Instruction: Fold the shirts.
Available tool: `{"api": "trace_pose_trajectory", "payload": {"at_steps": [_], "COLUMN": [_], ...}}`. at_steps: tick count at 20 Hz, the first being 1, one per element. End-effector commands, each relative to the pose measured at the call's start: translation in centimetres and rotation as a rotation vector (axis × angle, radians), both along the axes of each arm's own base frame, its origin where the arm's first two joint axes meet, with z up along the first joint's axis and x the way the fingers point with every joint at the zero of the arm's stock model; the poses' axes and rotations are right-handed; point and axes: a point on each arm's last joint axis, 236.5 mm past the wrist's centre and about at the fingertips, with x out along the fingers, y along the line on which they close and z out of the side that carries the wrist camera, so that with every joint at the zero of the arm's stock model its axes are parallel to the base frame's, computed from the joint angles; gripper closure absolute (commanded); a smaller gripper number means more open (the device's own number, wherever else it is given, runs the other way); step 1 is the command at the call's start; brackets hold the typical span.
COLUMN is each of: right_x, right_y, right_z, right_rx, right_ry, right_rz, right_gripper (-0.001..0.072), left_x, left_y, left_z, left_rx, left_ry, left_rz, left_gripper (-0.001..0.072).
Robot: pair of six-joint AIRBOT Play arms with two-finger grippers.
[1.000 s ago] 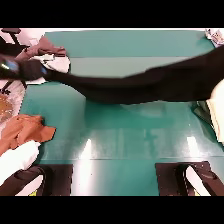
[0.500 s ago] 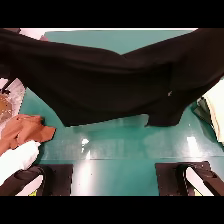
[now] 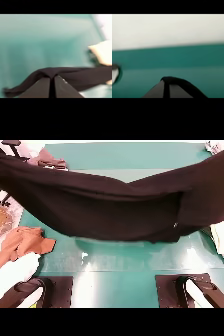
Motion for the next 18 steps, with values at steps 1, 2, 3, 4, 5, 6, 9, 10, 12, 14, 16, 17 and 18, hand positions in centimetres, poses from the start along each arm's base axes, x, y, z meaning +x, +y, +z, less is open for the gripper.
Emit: {"api": "trace_pose_trajectory", "payload": {"at_steps": [1, 2, 3, 4, 5, 6, 9, 10, 12, 14, 16, 17, 18], "right_x": [8.2, 10.6, 12.6, 14.8, 16.7, 18.4, 21.0, 21.6, 23.1, 24.1, 24.6, 24.7, 24.7], "right_y": [-1.0, -1.3, -1.3, -0.9, 0.0, 0.9, 2.6, 3.0, 2.9, 1.2, -1.3, -2.0, -2.9], "right_z": [-13.5, -18.1, -22.4, -26.8, -30.7, -34.6, -43.7, -45.2, -46.3, -45.4, -43.8, -43.1, -42.6], "right_rx": [0.172, 0.181, 0.192, 0.199, 0.188, 0.172, 0.148, 0.14, 0.124, 0.077, -0.003, -0.023, -0.032], "right_ry": [0.351, 0.445, 0.531, 0.603, 0.655, 0.708, 0.879, 0.909, 0.919, 0.91, 0.895, 0.892, 0.888], "right_rz": [-0.006, -0.017, -0.021, -0.011, 0.012, 0.036, 0.093, 0.111, 0.129, 0.114, 0.078, 0.068, 0.055], "right_gripper": [0.0699, 0.0699, 0.0699, 0.0699, 0.0699, 0.0699, 0.0698, 0.0698, 0.0698, 0.0698, 0.0698, 0.0698, 0.0698], "left_x": [7.7, 10.1, 12.3, 14.4, 16.1, 17.6, 20.6, 21.5, 23.2, 24.5, 25.4, 25.9, 26.5], "left_y": [1.3, 1.0, 1.0, 1.2, 1.2, 0.9, 0.3, 0.2, 0.5, 1.4, 2.3, 2.4, 2.3], "left_z": [-13.1, -18.0, -22.2, -26.1, -29.3, -31.9, -37.6, -38.4, -38.3, -37.2, -35.9, -35.2, -34.6], "left_rx": [0.181, 0.195, 0.206, 0.216, 0.219, 0.211, 0.186, 0.179, 0.178, 0.206, 0.234, 0.232, 0.227], "left_ry": [0.239, 0.309, 0.35, 0.376, 0.398, 0.421, 0.46, 0.449, 0.383, 0.327, 0.291, 0.267, 0.242], "left_rz": [0.01, 0.008, 0.022, 0.043, 0.058, 0.066, 0.086, 0.098, 0.12, 0.151, 0.179, 0.184, 0.188], "left_gripper": [0.0676, 0.0676, 0.0676, 0.0676, 0.0676, 0.0676, 0.0676, 0.0676, 0.0676, 0.0676, 0.0676, 0.0676, 0.0676]}}
